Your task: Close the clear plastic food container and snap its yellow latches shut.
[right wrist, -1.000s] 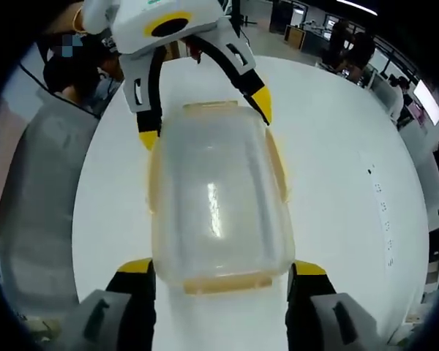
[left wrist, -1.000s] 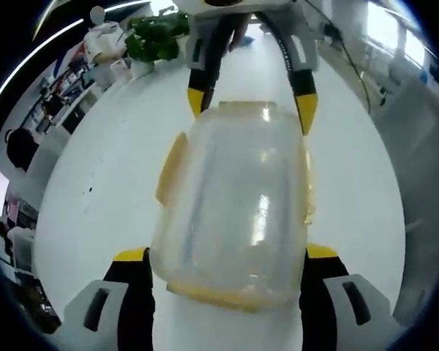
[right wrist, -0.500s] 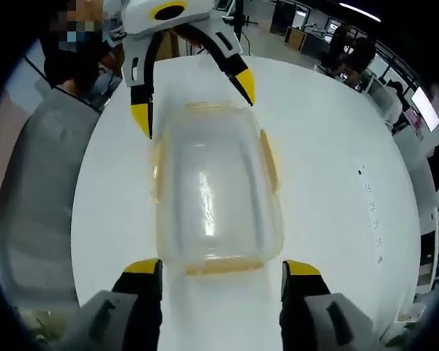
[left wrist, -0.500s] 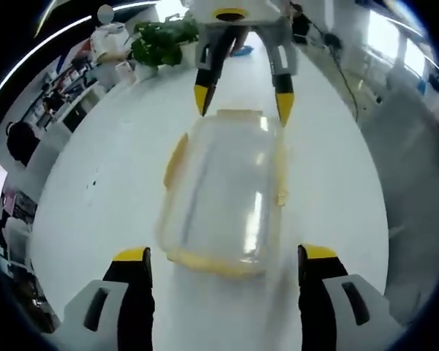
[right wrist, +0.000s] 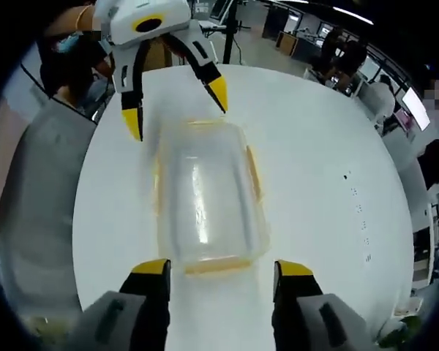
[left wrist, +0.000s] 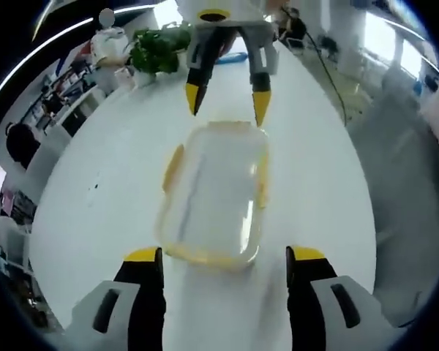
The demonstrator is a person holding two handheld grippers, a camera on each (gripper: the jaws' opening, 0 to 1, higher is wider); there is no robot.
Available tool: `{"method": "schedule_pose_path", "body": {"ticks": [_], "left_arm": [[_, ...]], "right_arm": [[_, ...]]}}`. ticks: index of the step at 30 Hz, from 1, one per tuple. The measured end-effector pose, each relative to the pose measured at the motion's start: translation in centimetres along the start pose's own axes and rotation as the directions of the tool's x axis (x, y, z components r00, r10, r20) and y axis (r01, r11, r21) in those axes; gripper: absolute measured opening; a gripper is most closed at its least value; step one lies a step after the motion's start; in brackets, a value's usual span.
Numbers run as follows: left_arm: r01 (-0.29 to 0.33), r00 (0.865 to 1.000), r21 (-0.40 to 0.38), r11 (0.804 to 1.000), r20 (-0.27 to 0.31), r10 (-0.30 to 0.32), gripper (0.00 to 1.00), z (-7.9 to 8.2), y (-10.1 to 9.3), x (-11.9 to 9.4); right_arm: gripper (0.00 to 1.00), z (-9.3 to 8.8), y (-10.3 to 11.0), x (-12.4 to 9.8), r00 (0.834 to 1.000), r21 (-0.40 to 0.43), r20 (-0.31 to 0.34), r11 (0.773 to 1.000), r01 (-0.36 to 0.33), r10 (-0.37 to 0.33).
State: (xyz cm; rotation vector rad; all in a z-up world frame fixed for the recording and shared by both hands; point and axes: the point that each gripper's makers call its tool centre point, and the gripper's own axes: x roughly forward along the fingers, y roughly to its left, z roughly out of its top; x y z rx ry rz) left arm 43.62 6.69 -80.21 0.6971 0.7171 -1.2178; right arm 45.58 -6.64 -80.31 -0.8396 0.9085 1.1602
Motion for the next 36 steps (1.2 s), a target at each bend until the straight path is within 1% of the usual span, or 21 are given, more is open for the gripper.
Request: {"method": "schedule_pose_path", "body": {"ticks": [1,3,6,7,9,11,14,16,18,20,22,27,29,32,34,36], "left_arm": [[0.004,1.000,-0.011,1.000,0.011,-0.003,0.60,0.3,0.0,0.0],[-0.007,1.000,-0.011,1.000,0.023,0.007,0.57,0.7,0.5,0.0],[-0.005,1.000,-0.012,1.000,0.026,0.005,0.55,1.1,0.5,0.2],[-0.006,1.000,-0.009,1.000,0.019,0.006,0.54,1.1,0.5,0.3],[-0.009,1.000,-0.004,1.000,0.019,0.009,0.51,1.2,0.7,0.3],[-0.013,0.999,-0.014,1.000,0.032,0.013,0.49,1.5,1.0,0.2],[-0.059,0.995,-0.057,0.997,0.076,0.063,0.42,2.5,2.1,0.0],[-0.070,0.994,-0.063,0.996,0.083,0.075,0.38,2.7,2.4,-0.1],[-0.090,0.992,-0.068,0.994,0.083,0.095,0.38,2.9,2.9,0.1],[-0.091,0.992,-0.069,0.993,0.082,0.097,0.39,3.1,3.0,0.4],[-0.086,0.992,-0.069,0.994,0.086,0.092,0.39,3.3,2.8,0.8],[-0.060,0.992,-0.079,0.995,0.106,0.068,0.38,4.3,2.1,1.8],[-0.048,0.991,-0.100,0.994,0.121,0.060,0.38,4.8,2.0,2.2],[-0.039,0.991,-0.103,0.994,0.126,0.051,0.38,5.2,1.9,2.8],[-0.040,0.991,-0.099,0.994,0.126,0.052,0.39,5.3,1.9,3.0],[-0.041,0.991,-0.095,0.995,0.126,0.053,0.43,5.3,1.8,3.2]], "right_arm": [[0.52,0.1,-0.1,-0.1,1.000,0.007,0.008,1.000,0.001,-0.001],[0.51,0.2,-0.5,-0.5,0.999,0.049,0.039,0.999,0.001,-0.003],[0.46,0.5,-0.9,-0.9,0.997,0.090,0.074,0.996,0.004,-0.011],[0.44,0.6,-1.0,-0.9,0.996,0.098,0.087,0.995,0.005,-0.013],[0.40,0.7,-0.9,-0.8,0.995,0.105,0.095,0.994,-0.003,-0.007],[0.38,0.9,-0.7,-0.6,0.995,0.104,0.099,0.995,-0.009,-0.001],[0.36,1.4,-0.5,-0.1,0.994,0.096,0.106,0.995,-0.012,0.002],[0.34,1.7,-0.4,0.1,0.993,0.099,0.118,0.995,-0.018,0.006],[0.33,2.2,-0.5,0.4,0.992,0.095,0.129,0.995,-0.017,0.004],[0.31,2.8,-0.4,0.6,0.990,0.079,0.140,0.997,-0.019,0.008],[0.29,3.1,-0.3,0.7,0.989,0.076,0.145,0.997,-0.023,0.012],[0.29,4.2,-0.2,1.3,0.985,0.071,0.173,0.997,-0.032,0.019],[0.29,4.4,-0.1,1.6,0.984,0.069,0.175,0.997,-0.038,0.026],[0.28,4.6,0.2,1.9,0.984,0.057,0.176,0.997,-0.045,0.034],[0.27,4.8,0.3,1.9,0.983,0.053,0.179,0.997,-0.051,0.041],[0.24,4.9,0.3,2.0,0.983,0.046,0.181,0.998,-0.052,0.043]]}}
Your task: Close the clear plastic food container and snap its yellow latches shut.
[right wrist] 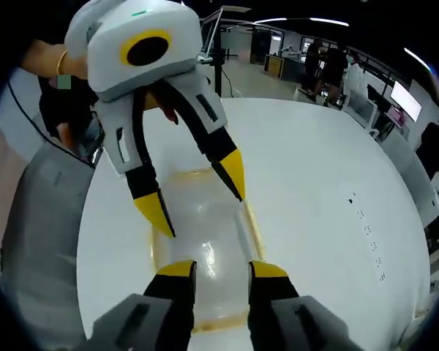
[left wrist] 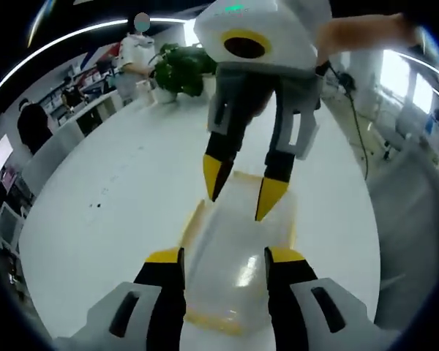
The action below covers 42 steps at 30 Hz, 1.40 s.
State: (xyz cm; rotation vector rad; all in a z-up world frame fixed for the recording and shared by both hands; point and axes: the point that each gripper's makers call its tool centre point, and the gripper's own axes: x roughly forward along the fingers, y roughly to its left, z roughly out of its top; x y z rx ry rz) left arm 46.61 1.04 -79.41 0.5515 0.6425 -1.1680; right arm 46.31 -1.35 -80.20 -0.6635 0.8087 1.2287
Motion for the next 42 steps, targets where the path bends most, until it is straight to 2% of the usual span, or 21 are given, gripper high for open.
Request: {"method": "schedule_pose_path", "body": {"ticks": [3,6,9,11,13,15,19,24,30,34,42], "left_arm": [[0.012,1.000,-0.014,1.000,0.011,-0.012,0.42,0.1,-0.2,0.0],[0.043,0.999,-0.011,0.999,0.010,-0.043,0.46,0.1,-0.9,0.0],[0.092,0.996,0.057,0.994,0.006,-0.093,0.51,0.0,-2.1,0.0],[0.117,0.993,0.112,0.987,-0.026,-0.115,0.56,-0.4,-2.9,0.1],[0.113,0.993,0.170,0.979,-0.053,-0.106,0.58,-0.7,-3.2,0.3],[0.109,0.993,0.202,0.973,-0.065,-0.098,0.57,-0.9,-3.5,0.5],[0.118,0.992,0.208,0.971,-0.066,-0.106,0.57,-0.9,-3.8,0.8],[0.118,0.992,0.229,0.966,-0.073,-0.104,0.57,-0.9,-3.9,0.9],[0.118,0.991,0.249,0.961,-0.089,-0.099,0.57,-1.3,-4.0,1.1],[0.096,0.995,0.214,0.972,-0.060,-0.085,0.55,-1.0,-3.8,1.3],[0.075,0.996,0.245,0.967,-0.069,-0.059,0.55,-1.2,-3.9,1.4]], "right_arm": [[0.24,0.2,-0.1,0.2,1.000,0.000,0.006,1.000,0.000,0.000],[0.27,0.4,-0.1,0.3,1.000,-0.003,0.008,1.000,0.000,0.000],[0.31,0.6,-0.1,0.6,1.000,-0.015,0.006,1.000,0.002,-0.002],[0.37,0.7,-0.2,0.7,1.000,-0.017,0.007,1.000,0.001,-0.001],[0.43,0.8,0.0,0.7,1.000,-0.020,0.009,1.000,-0.003,0.003],[0.45,0.7,0.2,0.9,1.000,-0.025,0.005,1.000,-0.009,0.009],[0.47,0.5,0.3,0.9,1.000,-0.042,-0.012,0.999,-0.011,0.011],[0.58,0.5,-0.1,1.1,1.000,-0.026,-0.011,1.000,-0.002,0.002],[0.59,1.1,-0.6,1.5,0.999,0.044,0.021,0.999,-0.030,0.029],[0.58,0.9,-0.8,2.0,0.999,0.046,0.006,0.998,-0.039,0.039],[0.57,1.1,-0.7,2.4,0.996,0.077,0.007,0.993,-0.088,0.088]]}}
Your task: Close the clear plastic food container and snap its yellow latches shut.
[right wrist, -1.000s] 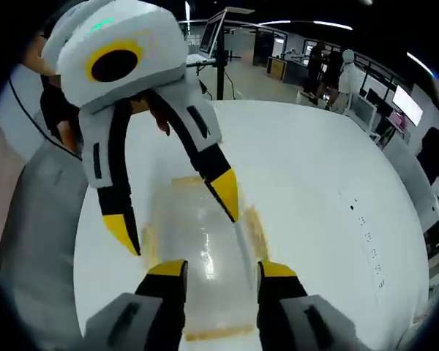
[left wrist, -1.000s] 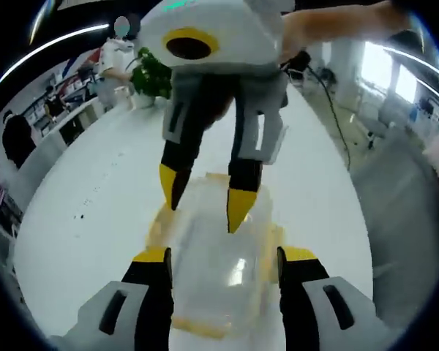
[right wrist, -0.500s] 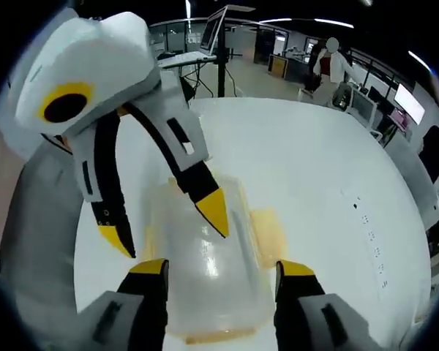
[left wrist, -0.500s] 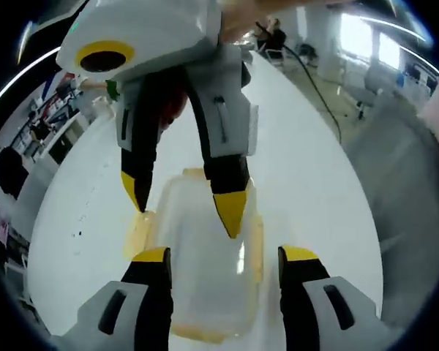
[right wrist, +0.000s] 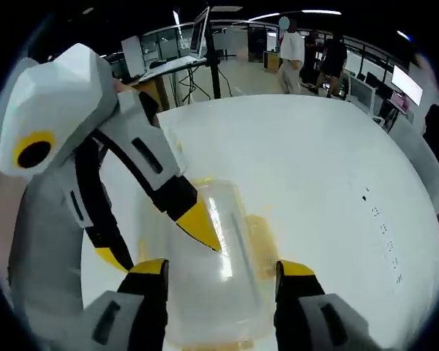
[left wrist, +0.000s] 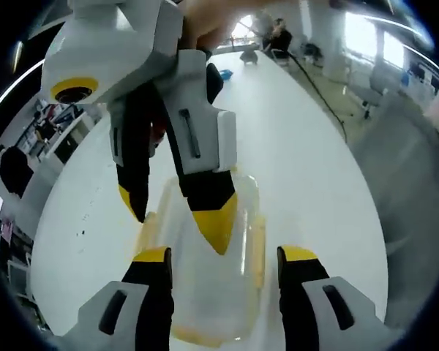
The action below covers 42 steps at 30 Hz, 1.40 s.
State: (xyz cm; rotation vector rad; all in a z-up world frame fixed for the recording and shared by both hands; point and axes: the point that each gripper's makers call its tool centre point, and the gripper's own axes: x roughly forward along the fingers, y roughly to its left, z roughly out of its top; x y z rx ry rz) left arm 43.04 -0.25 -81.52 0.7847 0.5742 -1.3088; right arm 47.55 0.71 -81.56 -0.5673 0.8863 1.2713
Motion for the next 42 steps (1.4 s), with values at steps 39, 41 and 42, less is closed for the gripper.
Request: {"method": "schedule_pose_path", "body": {"ticks": [39,41,42], "left_arm": [[-0.118,0.992,0.080,0.990,0.045,0.115,0.49,0.4,0.3,1.3],[-0.122,0.992,0.079,0.989,0.047,0.119,0.48,0.4,0.5,1.3],[-0.123,0.992,0.080,0.989,0.047,0.119,0.48,0.4,0.4,1.3]], "right_arm": [[0.55,-0.2,0.4,1.1,0.971,0.017,-0.157,0.983,-0.181,0.182],[0.55,-0.2,0.5,1.2,0.968,0.016,-0.168,0.982,-0.188,0.188],[0.55,-0.2,0.5,1.2,0.966,0.016,-0.174,0.981,-0.193,0.193]]}}
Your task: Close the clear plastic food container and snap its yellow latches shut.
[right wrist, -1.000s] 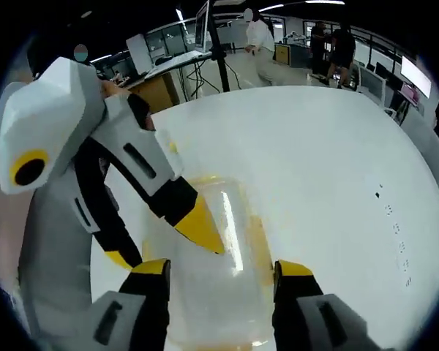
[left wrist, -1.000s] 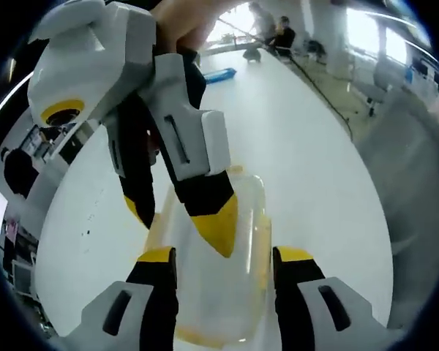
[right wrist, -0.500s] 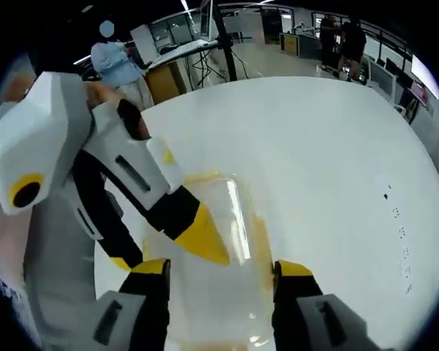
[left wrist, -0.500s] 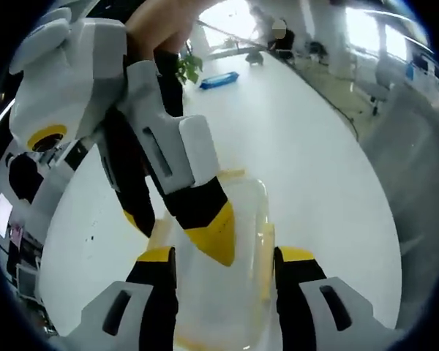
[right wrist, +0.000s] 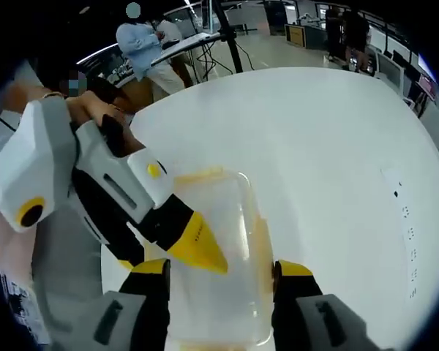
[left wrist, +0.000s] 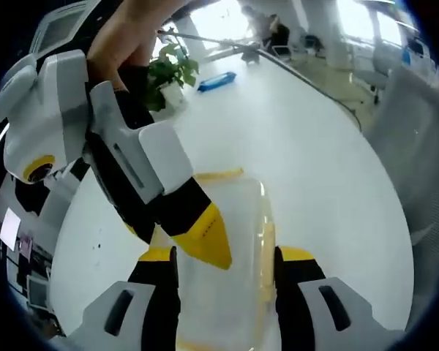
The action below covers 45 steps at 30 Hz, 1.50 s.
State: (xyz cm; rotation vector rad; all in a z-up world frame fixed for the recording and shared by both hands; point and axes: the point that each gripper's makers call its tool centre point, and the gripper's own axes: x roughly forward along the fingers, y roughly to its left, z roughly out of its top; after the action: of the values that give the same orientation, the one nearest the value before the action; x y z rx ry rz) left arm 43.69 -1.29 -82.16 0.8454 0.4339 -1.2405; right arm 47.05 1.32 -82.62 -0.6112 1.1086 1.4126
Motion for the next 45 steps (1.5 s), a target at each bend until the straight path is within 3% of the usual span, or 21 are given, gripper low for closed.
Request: {"method": "schedule_pose_path", "body": {"ticks": [3,4,17,26,27,28,30,45], "left_arm": [[0.000,1.000,-0.001,1.000,0.005,0.000,0.48,0.0,0.0,0.0],[-0.039,0.999,0.005,0.999,-0.005,0.039,0.47,-0.2,0.6,-0.2],[-0.020,1.000,-0.007,1.000,0.016,0.020,0.47,0.0,0.1,0.0],[-0.011,1.000,-0.012,1.000,0.024,0.012,0.47,0.1,0.0,0.2],[-0.010,1.000,-0.014,1.000,0.026,0.011,0.47,0.1,0.1,0.2],[0.029,0.999,-0.034,0.999,0.029,-0.028,0.47,0.1,-0.7,0.3],[0.000,0.999,-0.021,1.000,0.032,0.000,0.47,0.0,-0.2,0.4],[-0.003,0.999,-0.027,1.000,0.032,0.004,0.47,-0.1,0.1,0.7]], "right_arm": [[0.55,0.0,0.0,0.1,1.000,0.000,-0.010,1.000,-0.012,0.012],[0.55,0.0,0.0,0.1,1.000,0.002,-0.016,1.000,-0.018,0.018],[0.55,-0.1,-0.2,0.1,0.998,0.000,-0.021,0.999,-0.054,0.054],[0.55,-0.1,-0.1,0.8,0.980,0.016,-0.107,0.986,-0.164,0.165],[0.54,-0.2,0.0,0.9,0.977,0.029,-0.109,0.983,-0.180,0.182],[0.54,-1.0,-0.3,0.8,0.977,0.081,-0.138,0.985,-0.155,0.165],[0.53,-0.7,0.1,1.1,0.970,0.039,-0.116,0.977,-0.211,0.214],[0.65,-0.3,0.7,1.6,0.973,0.052,-0.143,0.983,-0.177,0.183]]}}
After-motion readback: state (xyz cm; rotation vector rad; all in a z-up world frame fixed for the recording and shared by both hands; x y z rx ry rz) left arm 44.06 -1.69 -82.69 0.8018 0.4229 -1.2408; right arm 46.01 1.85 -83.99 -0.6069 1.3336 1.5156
